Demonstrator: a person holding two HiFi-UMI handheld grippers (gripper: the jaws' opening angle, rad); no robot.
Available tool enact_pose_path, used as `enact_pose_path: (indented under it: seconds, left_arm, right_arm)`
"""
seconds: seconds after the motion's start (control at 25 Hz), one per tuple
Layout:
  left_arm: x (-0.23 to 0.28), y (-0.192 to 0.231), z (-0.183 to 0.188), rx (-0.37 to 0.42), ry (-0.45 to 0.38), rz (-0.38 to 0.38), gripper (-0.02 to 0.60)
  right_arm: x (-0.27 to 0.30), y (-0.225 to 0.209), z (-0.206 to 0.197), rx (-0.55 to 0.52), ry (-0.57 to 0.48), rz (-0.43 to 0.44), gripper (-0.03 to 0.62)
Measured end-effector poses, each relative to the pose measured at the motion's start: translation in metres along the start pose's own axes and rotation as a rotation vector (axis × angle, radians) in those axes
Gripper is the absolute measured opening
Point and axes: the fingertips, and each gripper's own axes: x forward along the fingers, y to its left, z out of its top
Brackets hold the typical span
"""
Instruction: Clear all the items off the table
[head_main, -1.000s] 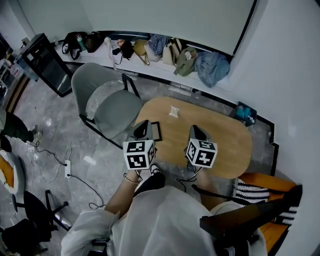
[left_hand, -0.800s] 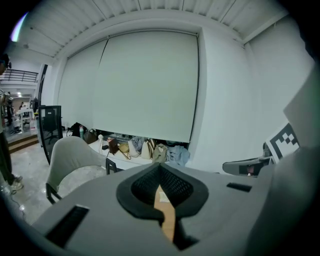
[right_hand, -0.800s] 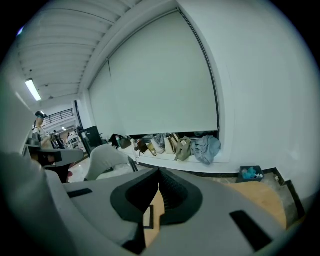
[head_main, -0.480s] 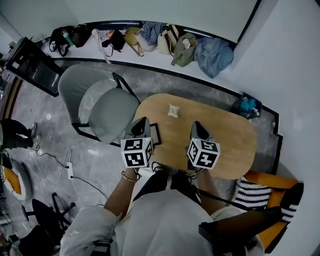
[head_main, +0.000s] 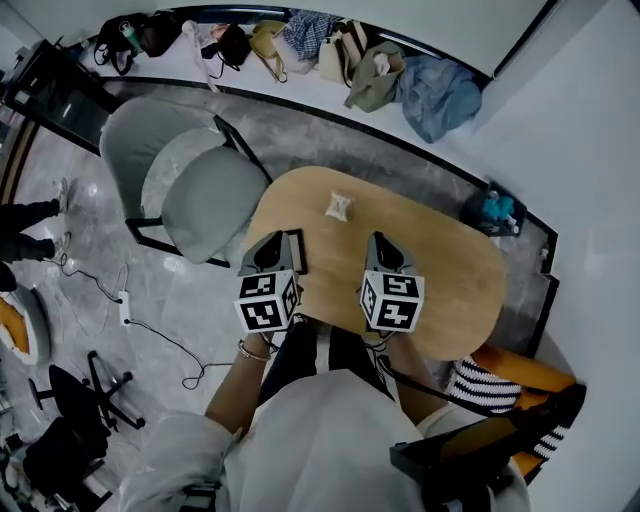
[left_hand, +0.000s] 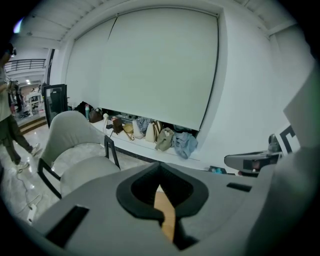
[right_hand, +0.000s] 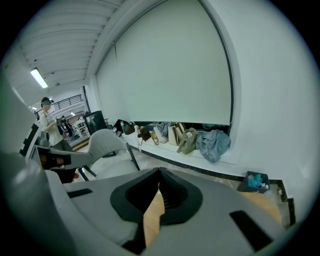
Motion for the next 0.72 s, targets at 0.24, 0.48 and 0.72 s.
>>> enact_pose_path:
  seconds: [0.24, 0.48, 0.72]
  left_arm:
    - [0.009, 0.017, -0.019, -0.015, 0.032, 0.027, 0.008]
    - [0.03, 0.042, -0.069, -0.052, 0.102, 0.056, 0.008]
    - [0.062, 0.075, -0.126, -0.099, 0.158, 0.087, 0.008]
  right_arm:
    - [0.02, 0.008, -0.01, -0.048, 0.033, 0.022, 0.025]
    - [0.053, 0.009, -0.045, -0.039, 0.098, 0.03, 0.025]
    - [0.095, 0.017, -0.092, -0.059, 0.141, 0.052, 0.025]
